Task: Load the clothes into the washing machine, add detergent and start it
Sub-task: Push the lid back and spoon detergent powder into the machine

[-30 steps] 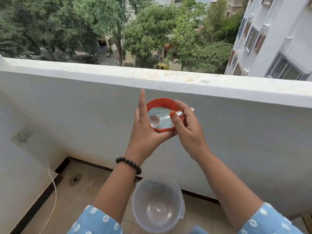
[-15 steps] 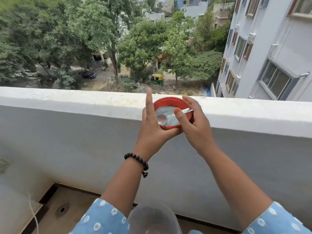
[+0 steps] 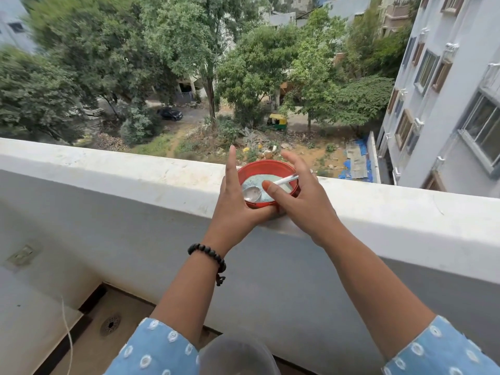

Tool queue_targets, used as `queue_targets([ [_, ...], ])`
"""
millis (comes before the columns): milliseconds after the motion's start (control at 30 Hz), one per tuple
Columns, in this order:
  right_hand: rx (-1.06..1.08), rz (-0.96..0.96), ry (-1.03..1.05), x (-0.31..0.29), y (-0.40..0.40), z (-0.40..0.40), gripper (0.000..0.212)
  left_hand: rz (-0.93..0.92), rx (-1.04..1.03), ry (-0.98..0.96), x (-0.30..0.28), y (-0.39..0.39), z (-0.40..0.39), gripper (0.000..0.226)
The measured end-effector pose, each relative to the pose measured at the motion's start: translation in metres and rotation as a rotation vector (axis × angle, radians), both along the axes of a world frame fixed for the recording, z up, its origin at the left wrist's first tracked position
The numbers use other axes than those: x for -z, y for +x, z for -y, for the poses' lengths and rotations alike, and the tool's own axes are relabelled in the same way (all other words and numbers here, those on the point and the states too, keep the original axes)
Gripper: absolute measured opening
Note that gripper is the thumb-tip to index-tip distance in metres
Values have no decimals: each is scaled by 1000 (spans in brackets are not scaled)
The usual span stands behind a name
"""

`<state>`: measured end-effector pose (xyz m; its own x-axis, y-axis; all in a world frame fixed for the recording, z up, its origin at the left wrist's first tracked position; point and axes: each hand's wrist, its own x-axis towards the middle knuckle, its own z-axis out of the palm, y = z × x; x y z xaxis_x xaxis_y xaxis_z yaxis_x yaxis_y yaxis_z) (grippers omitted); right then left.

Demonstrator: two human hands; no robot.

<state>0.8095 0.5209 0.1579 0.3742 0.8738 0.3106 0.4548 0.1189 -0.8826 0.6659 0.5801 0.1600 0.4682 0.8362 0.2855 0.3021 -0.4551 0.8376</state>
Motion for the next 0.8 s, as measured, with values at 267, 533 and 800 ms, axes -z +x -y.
queue_targets([
  [267,66,-81,105,-2,9,5,68,-65,32,-14,-15,-13,1,131],
  [533,56,175,263,-23,9,7,54,7,-43,52,-30,-6,5,111],
  [800,68,273,326,-35,5,6,46,58,-120,87,-34,-15,8,102],
])
